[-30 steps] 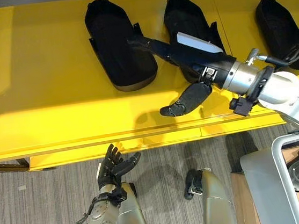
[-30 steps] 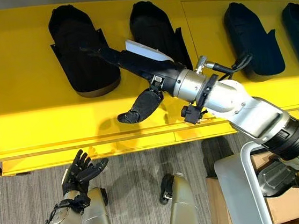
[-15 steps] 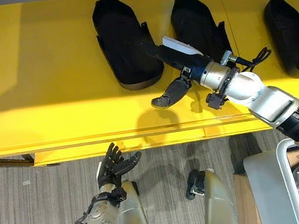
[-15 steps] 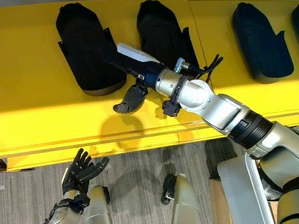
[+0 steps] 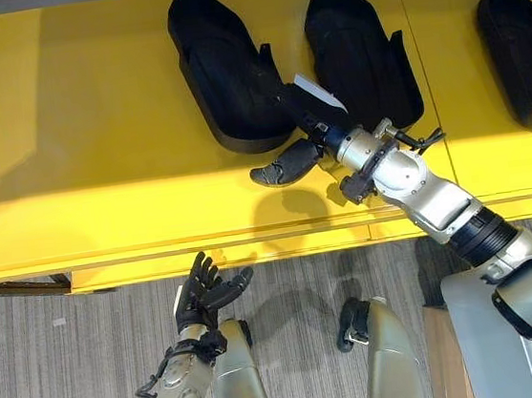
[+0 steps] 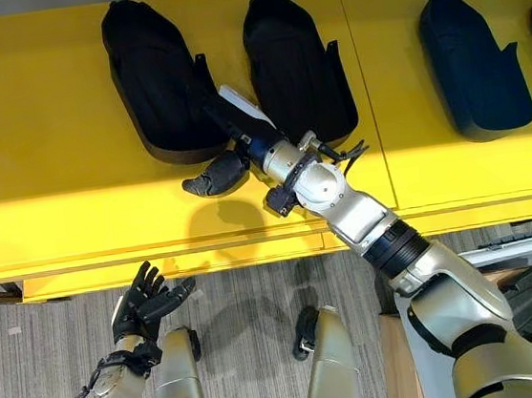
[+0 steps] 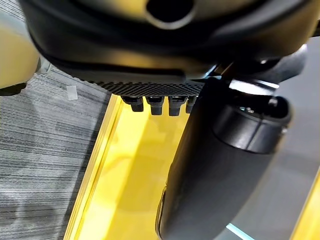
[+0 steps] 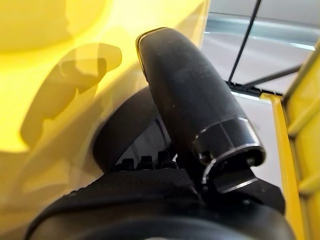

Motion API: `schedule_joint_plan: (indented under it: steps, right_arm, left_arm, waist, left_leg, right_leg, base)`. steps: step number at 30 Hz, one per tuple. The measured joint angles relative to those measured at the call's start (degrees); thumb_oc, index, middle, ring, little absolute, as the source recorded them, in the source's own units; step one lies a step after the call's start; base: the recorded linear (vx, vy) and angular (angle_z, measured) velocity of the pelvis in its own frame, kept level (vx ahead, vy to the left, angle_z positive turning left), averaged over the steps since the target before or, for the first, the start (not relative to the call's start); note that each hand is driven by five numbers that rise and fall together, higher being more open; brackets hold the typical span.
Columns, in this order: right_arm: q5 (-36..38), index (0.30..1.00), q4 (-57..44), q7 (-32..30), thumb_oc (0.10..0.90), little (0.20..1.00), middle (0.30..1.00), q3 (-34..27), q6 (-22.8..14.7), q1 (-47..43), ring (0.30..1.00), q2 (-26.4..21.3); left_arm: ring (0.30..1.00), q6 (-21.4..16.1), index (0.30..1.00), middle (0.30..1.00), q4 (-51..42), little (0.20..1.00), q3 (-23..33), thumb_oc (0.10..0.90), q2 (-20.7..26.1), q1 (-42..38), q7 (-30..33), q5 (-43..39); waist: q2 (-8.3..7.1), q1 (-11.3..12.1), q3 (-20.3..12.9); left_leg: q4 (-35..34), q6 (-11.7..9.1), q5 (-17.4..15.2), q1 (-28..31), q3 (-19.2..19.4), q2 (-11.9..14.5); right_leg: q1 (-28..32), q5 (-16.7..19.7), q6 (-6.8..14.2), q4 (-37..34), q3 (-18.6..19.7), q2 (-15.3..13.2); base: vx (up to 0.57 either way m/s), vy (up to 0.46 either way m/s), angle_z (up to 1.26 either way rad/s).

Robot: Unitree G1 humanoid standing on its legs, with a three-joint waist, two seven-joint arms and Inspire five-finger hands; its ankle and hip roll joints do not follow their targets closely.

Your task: Move parts from the plastic box to the shelf.

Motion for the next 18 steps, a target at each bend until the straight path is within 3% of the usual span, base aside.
schedule_joint_plan:
  steps: [18]
  right_arm:
    - [2.2, 1.0, -2.8, 0.1, 0.9, 1.0, 1.0, -0.2, 0.2, 0.4, 1.0, -0.1]
  left_arm:
    - [1.0, 0.0, 1.0, 1.0, 0.0, 1.0, 0.0, 0.9, -0.1, -0.1, 0.2, 0.1]
  waist:
    - [-0.02, -0.1, 0.0]
  left_leg:
    - [0.0, 0.0, 0.1, -0.3, -0.3, 0.0]
  right_leg:
    - [-0.1, 0.0, 0.0, 0.0, -0.2, 0.1]
  base:
    - [0.0, 0.0, 0.0]
